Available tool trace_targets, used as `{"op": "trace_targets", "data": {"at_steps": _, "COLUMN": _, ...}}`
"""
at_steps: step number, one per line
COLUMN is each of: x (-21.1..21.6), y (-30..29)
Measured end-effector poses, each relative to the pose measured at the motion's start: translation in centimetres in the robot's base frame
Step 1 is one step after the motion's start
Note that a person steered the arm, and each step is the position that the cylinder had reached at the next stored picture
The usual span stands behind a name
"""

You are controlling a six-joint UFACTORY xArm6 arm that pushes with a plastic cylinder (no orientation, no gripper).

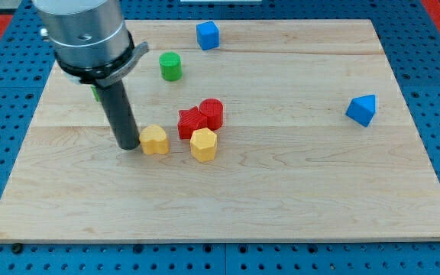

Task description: Point your arm at the green star

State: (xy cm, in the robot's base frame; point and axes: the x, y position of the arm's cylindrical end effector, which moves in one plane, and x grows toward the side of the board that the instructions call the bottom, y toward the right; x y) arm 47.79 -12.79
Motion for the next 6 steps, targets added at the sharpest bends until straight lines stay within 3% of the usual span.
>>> {"op": "trace_targets", "data": {"at_steps": 2, "x": 0.0, "y": 3.4}}
{"op": "trace_targets", "data": {"at_steps": 3, "x": 0.1, "y": -4.8}}
{"op": "trace_targets", "data": {"at_steps": 6, "x": -7.8, "y": -6.4}}
